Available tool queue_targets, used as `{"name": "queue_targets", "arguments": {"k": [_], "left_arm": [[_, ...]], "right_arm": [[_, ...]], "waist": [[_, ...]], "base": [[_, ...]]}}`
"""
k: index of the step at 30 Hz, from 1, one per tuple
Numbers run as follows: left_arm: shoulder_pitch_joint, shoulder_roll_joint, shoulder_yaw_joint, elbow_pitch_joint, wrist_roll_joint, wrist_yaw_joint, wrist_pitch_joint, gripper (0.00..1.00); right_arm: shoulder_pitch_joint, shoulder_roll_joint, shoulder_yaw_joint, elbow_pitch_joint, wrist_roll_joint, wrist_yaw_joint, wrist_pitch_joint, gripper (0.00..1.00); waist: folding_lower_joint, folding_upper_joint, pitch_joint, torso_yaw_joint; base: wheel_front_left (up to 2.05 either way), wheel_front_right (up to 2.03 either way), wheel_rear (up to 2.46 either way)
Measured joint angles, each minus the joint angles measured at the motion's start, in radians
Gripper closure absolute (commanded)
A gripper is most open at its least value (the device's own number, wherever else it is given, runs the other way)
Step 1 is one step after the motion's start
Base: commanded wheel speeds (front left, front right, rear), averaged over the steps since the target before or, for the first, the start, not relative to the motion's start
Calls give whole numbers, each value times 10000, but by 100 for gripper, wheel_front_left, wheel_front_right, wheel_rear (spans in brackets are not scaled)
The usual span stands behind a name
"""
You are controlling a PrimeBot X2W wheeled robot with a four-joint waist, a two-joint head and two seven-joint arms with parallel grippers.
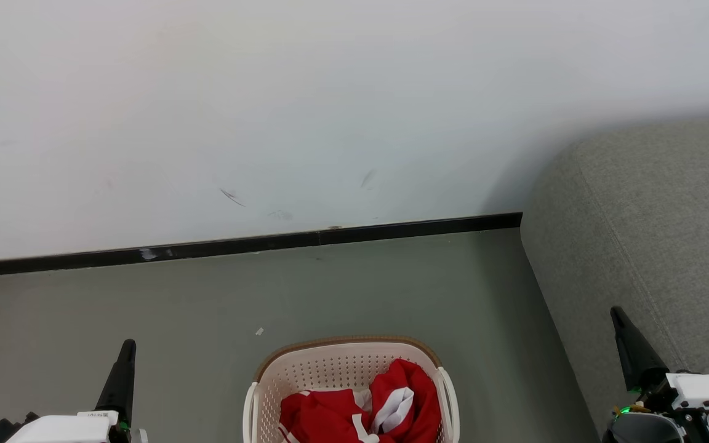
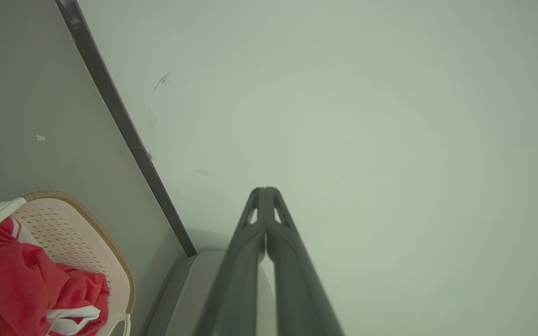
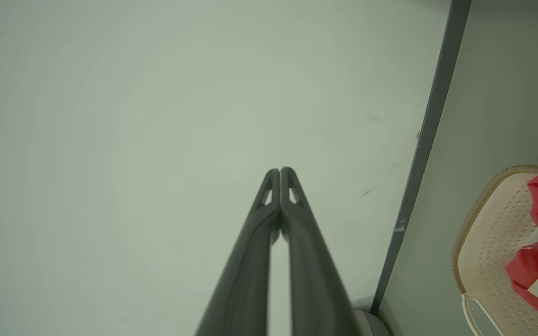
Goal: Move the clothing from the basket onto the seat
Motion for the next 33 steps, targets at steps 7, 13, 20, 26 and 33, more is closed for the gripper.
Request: {"name": "queue_targets", "arguments": {"k": [7, 13, 20, 26, 33], "left_arm": [[0, -2, 0, 0, 0, 0, 0, 100], [206, -153, -40, 324, -2, 17, -6, 100], [478, -320, -261, 523, 67, 29, -190, 0], [475, -303, -418, 410, 556, 29, -428, 0], [461, -247, -625, 290, 1275, 61, -683, 0]], "right_arm": [[-1, 0, -2, 0, -2, 0, 0, 100], [302, 155, 35, 291, 6, 2, -4, 100], [687, 297, 105, 489, -75, 0, -121, 0], [687, 293, 265, 372, -416, 0, -362, 0], [688, 207, 389, 322, -1225, 0, -621, 0]], "waist": [[0, 0, 0, 0], [0, 0, 0, -1], [0, 0, -2, -5], [1, 0, -13, -15], [12, 0, -44, -29]], "base": [[0, 0, 0], [0, 0, 0], [0, 0, 0], [0, 0, 0], [0, 0, 0]]}}
